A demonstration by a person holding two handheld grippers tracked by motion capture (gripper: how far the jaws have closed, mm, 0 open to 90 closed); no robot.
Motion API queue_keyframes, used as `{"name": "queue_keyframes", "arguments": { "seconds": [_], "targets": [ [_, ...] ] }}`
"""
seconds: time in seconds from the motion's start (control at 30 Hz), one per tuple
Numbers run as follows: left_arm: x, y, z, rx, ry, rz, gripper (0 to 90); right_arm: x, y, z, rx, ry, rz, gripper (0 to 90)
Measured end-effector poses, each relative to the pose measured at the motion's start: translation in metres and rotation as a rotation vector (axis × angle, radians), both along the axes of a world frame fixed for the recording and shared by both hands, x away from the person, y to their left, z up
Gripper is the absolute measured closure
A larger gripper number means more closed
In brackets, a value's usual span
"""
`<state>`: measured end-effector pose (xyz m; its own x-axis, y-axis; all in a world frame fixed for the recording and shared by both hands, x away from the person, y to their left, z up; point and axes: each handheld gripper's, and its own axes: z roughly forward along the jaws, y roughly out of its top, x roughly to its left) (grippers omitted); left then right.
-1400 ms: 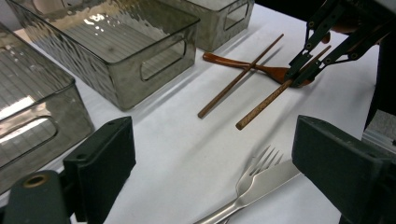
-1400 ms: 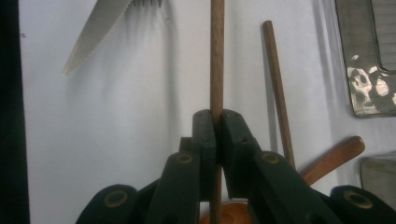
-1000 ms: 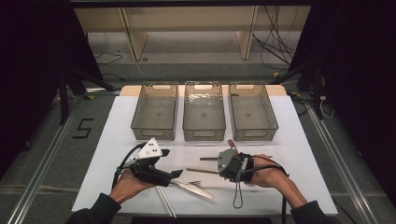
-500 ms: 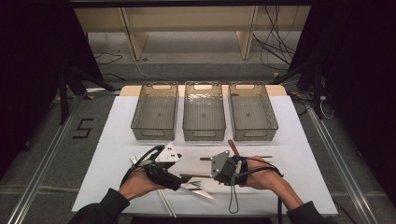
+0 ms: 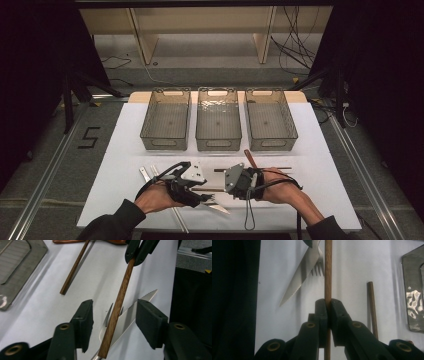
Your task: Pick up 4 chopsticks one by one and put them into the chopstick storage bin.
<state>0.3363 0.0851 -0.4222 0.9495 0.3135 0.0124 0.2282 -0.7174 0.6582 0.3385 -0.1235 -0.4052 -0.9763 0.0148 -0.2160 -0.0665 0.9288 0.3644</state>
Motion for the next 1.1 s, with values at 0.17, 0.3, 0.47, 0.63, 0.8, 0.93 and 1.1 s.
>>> {"name": "queue_keyframes", "arguments": {
  "seconds": [0.17,0.3,0.47,0.63,0.8,0.93,1.1],
  "targets": [
    [-0.001,-0.003,-0.002,0.017,0.0,-0.03,58.5,-0.003,0.002,-0.001,-0.01,0.01,0.003,85.2],
    [-0.002,-0.005,-0.003,0.04,-0.003,-0.051,63.1,-0.003,0.004,-0.002,-0.006,0.012,0.008,85.2],
    [-0.004,-0.006,-0.004,0.047,-0.017,-0.069,70.8,-0.004,0.004,-0.002,-0.007,0.019,0.015,85.2],
    [-0.004,-0.006,-0.006,0.066,-0.005,-0.098,77.0,-0.006,0.005,-0.002,-0.011,0.03,0.022,85.2],
    [-0.007,-0.007,-0.005,0.064,-0.008,-0.135,80.7,-0.006,0.004,-0.004,-0.008,0.025,0.044,84.5],
    [-0.007,-0.005,-0.002,0.041,-0.012,-0.14,83.1,-0.004,0.0,0.0,0.013,0.023,0.039,81.4],
    [0.003,0.009,0.001,0.005,-0.023,-0.086,83.3,-0.002,-0.007,0.009,0.093,-0.014,-0.072,54.6]
  ]
}}
